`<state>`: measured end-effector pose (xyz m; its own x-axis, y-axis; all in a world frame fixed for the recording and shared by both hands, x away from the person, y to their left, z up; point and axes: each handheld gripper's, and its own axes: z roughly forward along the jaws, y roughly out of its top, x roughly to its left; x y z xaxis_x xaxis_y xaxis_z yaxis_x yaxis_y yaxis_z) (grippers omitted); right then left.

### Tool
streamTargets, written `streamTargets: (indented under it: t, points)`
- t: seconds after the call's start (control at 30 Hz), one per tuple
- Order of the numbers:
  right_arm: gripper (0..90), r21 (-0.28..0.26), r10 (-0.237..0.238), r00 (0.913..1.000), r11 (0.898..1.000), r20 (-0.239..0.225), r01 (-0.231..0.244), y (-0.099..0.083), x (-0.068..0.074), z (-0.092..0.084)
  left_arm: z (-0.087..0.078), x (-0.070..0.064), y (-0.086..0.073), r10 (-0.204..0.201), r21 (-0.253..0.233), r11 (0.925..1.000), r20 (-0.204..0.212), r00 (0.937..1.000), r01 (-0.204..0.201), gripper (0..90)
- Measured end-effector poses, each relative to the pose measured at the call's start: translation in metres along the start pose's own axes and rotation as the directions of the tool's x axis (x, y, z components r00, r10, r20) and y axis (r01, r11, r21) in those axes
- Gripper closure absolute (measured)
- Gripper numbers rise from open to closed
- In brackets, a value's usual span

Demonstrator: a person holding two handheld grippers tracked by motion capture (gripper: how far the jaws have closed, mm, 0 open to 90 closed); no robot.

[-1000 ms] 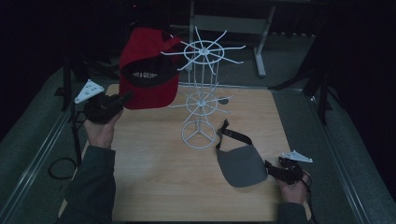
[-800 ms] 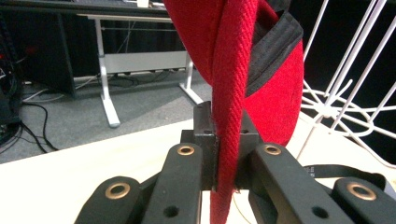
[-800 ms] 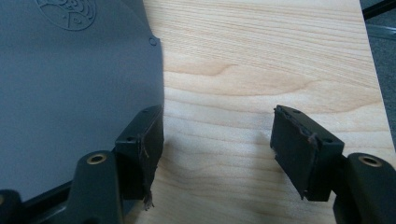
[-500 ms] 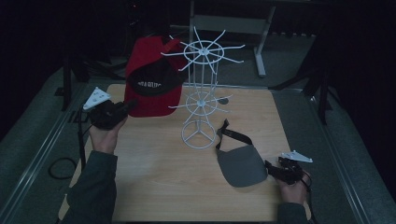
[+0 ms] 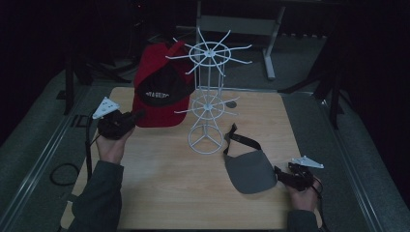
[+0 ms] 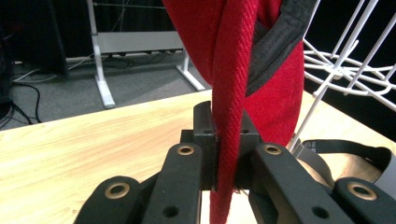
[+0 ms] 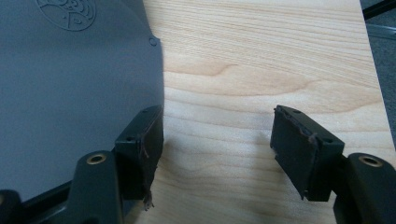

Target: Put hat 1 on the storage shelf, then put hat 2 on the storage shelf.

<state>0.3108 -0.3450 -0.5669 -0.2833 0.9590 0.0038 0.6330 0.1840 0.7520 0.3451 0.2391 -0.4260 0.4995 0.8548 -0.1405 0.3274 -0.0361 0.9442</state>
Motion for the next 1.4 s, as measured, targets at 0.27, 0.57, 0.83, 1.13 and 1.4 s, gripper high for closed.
streamTargets:
  t: [0.27, 0.57, 0.83, 1.13, 1.4]
  points:
    - [34.3, 0.0, 0.001, 1.0, 1.0, -0.002, -0.001, 0.0, 0.0, 0.0, 0.001, -0.001, -0.005, -0.005, 0.007, 1.0, 0.004, 1.0, 0.005, 85.4]
    - [34.2, 0.001, 0.003, 1.0, 1.0, -0.002, -0.003, 0.0, 0.0, 0.0, 0.003, -0.002, -0.012, -0.019, 0.011, 0.9998, 0.014, 0.9997, 0.019, 85.1]
    - [34.2, 0.001, 0.001, 1.0, 1.0, -0.001, -0.001, 0.0, 0.0, 0.0, 0.0, -0.009, -0.015, -0.009, -0.002, 1.0, 0.02, 0.9998, 0.009, 82.1]
    - [33.3, 0.001, -0.002, 1.0, 1.0, -0.008, 0.002, 0.0, 0.0, 0.0, -0.004, -0.012, -0.017, -0.006, -0.026, 0.9996, 0.037, 0.9993, 0.007, 73.5]
    - [29.4, 0.02, -0.027, 0.9992, 0.999, -0.031, 0.028, 0.003, -0.002, 0.002, -0.006, -0.015, -0.021, -0.007, -0.039, 0.9992, 0.043, 0.999, 0.009, 69.1]
